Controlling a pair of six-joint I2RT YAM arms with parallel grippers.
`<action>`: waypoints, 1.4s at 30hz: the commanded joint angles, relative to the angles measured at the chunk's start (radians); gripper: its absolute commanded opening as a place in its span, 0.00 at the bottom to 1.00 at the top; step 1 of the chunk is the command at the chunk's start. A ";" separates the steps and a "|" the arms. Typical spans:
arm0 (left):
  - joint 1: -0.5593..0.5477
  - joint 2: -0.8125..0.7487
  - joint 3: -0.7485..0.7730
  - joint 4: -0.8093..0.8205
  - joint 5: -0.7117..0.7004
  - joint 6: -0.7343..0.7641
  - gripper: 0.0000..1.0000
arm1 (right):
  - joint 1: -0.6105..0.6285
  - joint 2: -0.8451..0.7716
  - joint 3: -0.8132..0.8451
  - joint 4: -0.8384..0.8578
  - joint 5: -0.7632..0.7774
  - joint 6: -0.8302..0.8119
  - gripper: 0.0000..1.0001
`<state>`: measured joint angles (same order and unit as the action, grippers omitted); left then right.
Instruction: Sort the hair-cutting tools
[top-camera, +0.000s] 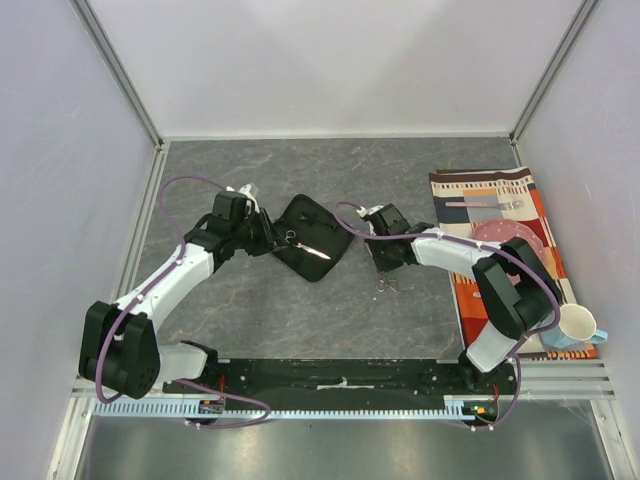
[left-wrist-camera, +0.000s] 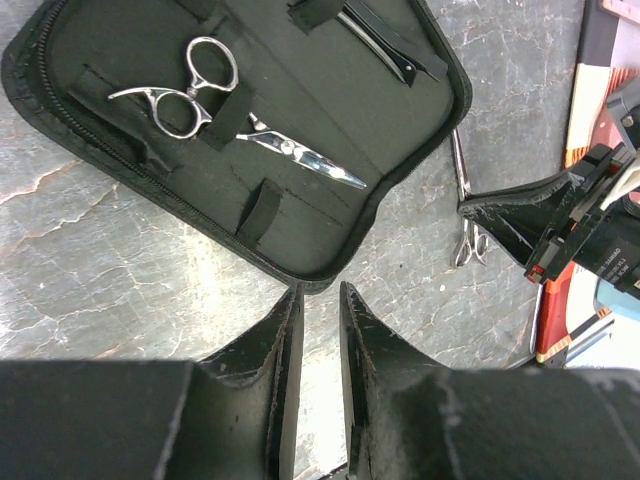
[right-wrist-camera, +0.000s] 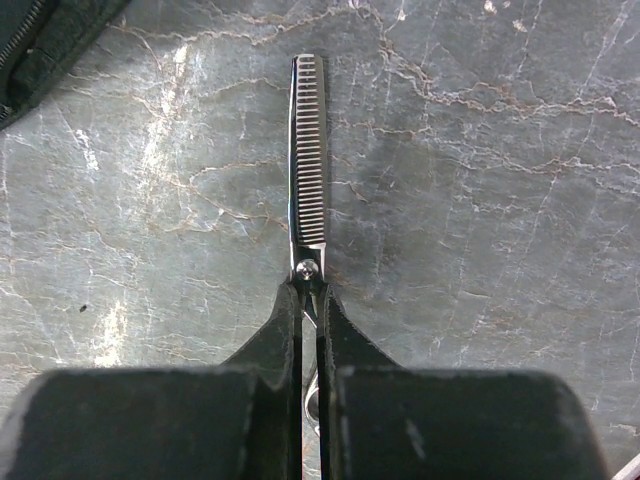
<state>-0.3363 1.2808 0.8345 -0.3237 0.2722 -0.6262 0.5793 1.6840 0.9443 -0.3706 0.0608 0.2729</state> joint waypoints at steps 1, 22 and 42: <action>0.025 -0.032 0.014 -0.006 0.015 0.014 0.26 | -0.001 0.039 -0.081 0.015 0.036 0.028 0.00; 0.137 0.241 0.225 -0.101 -0.160 0.043 0.12 | 0.247 -0.150 0.146 -0.238 0.103 -0.104 0.00; 0.128 0.572 0.446 -0.172 -0.366 0.054 0.02 | 0.290 0.196 0.513 -0.336 0.005 -0.242 0.00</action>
<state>-0.1989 1.8095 1.2274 -0.4839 -0.0380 -0.5976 0.8574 1.8343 1.3861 -0.6674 0.0937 0.0677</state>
